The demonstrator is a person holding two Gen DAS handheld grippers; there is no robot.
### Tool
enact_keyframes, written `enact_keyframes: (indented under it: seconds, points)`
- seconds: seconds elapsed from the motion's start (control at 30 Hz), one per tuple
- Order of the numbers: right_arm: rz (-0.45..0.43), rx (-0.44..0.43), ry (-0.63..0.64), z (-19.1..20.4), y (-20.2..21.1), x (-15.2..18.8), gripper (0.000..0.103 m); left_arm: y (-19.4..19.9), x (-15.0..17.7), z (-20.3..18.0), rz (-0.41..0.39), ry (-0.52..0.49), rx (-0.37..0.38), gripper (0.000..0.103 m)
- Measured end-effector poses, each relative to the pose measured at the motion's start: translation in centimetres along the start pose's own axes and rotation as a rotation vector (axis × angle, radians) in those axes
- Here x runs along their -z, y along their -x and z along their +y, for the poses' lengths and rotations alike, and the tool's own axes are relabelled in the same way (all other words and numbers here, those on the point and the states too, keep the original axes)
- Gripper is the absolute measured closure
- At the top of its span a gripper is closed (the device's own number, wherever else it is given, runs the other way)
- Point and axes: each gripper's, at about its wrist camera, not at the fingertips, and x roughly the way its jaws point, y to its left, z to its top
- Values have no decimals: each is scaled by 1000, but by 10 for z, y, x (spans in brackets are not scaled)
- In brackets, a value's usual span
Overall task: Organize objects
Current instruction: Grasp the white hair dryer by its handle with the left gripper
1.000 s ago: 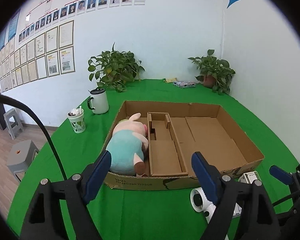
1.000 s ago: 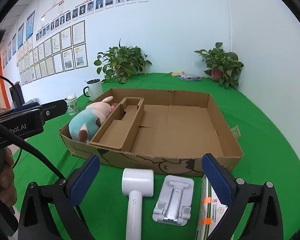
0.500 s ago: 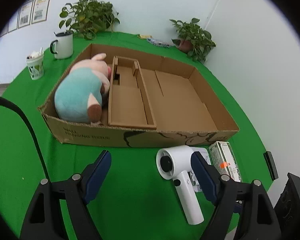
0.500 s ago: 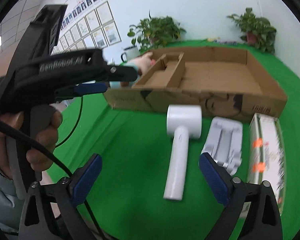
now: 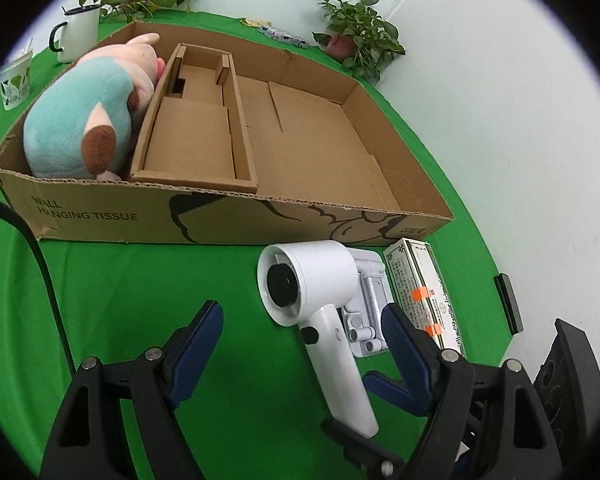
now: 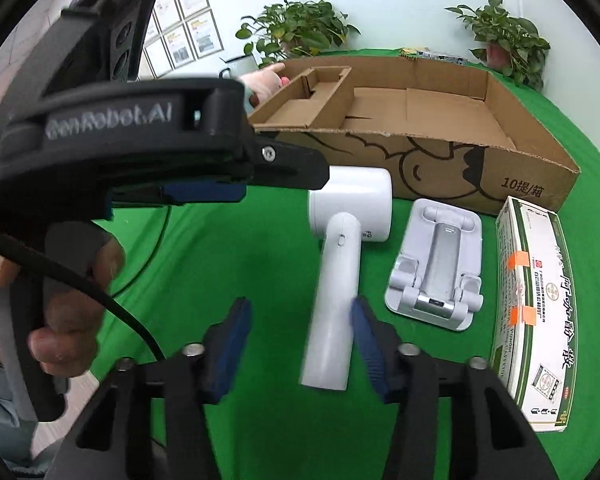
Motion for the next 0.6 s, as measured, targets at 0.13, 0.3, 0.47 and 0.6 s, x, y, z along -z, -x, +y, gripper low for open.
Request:
enact_keyframes:
  seconds: [0.13,0.3,0.47,0.6]
  points:
    - [29,43,-6,0,-2,3,80,-7,4,-4,63,-21,56,42]
    - [49,-6,-17,5,11,18,78,-24,18,-4,130,-20,101,42]
    - [44,0,-24,7,9,22,31,-40,19,-8,171,-19,109,51]
    - [31,16,-23,7,5,21,24,-49,16,-5,197,-23,103,51]
